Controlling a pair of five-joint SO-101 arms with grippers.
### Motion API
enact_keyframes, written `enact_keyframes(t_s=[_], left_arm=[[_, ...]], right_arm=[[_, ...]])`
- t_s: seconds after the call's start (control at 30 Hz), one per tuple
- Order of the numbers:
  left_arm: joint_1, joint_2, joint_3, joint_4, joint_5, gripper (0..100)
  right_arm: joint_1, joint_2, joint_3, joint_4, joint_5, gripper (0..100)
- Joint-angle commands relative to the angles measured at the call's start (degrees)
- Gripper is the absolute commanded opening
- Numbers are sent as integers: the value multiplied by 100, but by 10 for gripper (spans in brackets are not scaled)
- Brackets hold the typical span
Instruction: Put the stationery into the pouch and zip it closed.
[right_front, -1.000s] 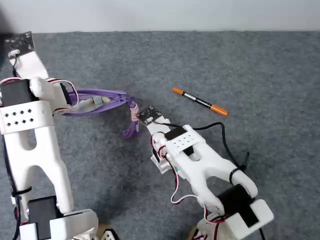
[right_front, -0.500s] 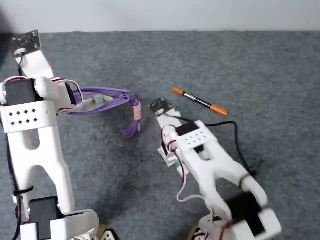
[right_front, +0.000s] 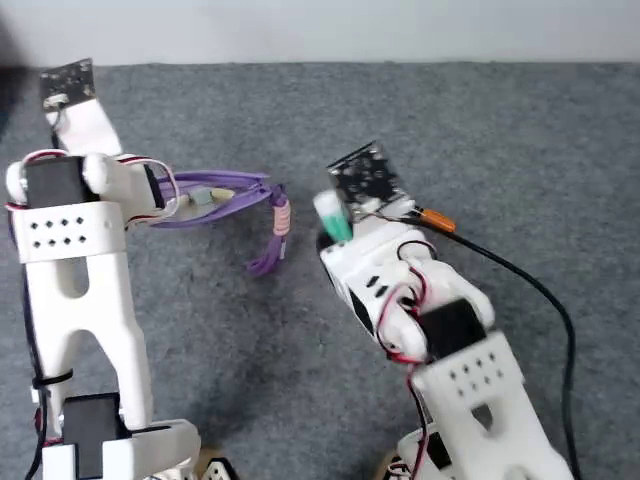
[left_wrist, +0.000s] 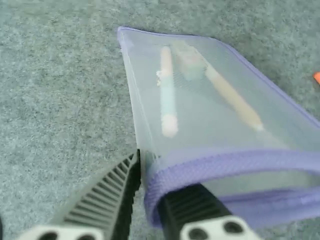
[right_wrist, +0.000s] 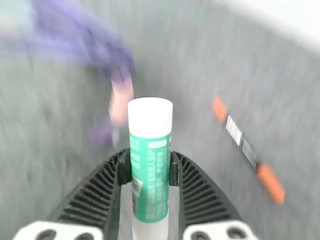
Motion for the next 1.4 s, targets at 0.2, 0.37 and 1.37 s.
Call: enact_keyframes(t_s=[0.2, 0.37, 1.37], left_arm=[[237, -70, -321, 97, 70, 12], [246, -97, -778, 114, 70, 12], [422, -62, -1455, 105, 246, 12]], right_arm=[[-1402, -418, -281, -2563, -440, 8], [-1508, 4, -229, -3943, -431, 8], [-1420, 2440, -255, -5903, -431, 110]])
